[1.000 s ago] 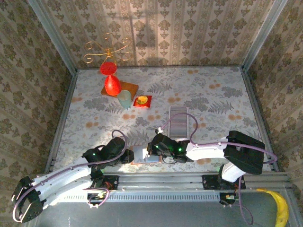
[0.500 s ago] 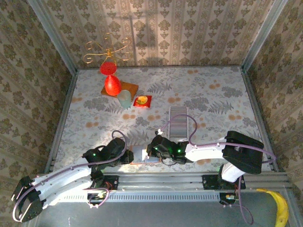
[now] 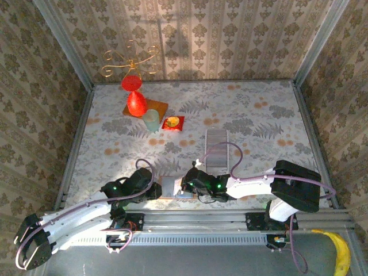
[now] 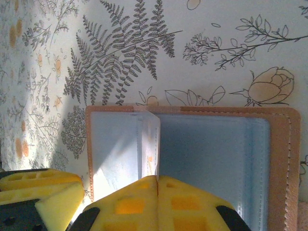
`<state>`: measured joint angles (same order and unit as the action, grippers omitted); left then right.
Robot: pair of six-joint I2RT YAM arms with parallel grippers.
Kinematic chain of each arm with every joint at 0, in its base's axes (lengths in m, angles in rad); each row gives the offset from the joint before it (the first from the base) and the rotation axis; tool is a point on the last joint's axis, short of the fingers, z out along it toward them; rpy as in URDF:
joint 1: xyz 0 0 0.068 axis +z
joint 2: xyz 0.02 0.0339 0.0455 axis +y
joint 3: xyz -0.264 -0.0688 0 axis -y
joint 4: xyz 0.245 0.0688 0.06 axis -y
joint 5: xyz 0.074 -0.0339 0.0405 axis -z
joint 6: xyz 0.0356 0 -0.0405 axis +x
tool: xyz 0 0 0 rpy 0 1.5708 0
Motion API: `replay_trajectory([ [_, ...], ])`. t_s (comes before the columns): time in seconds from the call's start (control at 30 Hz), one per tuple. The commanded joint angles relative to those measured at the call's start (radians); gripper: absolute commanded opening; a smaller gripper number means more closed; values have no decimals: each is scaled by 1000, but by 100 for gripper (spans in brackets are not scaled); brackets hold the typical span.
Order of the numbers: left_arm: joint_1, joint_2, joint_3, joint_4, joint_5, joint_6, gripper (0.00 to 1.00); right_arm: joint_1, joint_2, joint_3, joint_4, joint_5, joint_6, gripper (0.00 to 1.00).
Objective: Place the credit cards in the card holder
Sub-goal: Insert the credit card into the card slot.
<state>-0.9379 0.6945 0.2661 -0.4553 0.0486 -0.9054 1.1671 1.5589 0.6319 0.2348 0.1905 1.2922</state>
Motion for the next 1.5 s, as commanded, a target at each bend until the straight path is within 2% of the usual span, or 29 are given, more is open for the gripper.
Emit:
replay_trajectory([
  [0.0, -9, 3, -15, 9, -13, -16, 20, 15, -7, -10, -15, 53, 24, 0],
  [0.7, -16, 7, -42, 24, -16, -30, 11, 25, 7, -56, 164, 8, 89, 0],
  [1.27, -20, 15, -53, 36, -19, -42, 4, 28, 47, -51, 178, -47, 100, 0],
  [1.47, -22, 37, -53, 49, -18, -42, 2, 29, 62, -39, 131, -49, 92, 0],
])
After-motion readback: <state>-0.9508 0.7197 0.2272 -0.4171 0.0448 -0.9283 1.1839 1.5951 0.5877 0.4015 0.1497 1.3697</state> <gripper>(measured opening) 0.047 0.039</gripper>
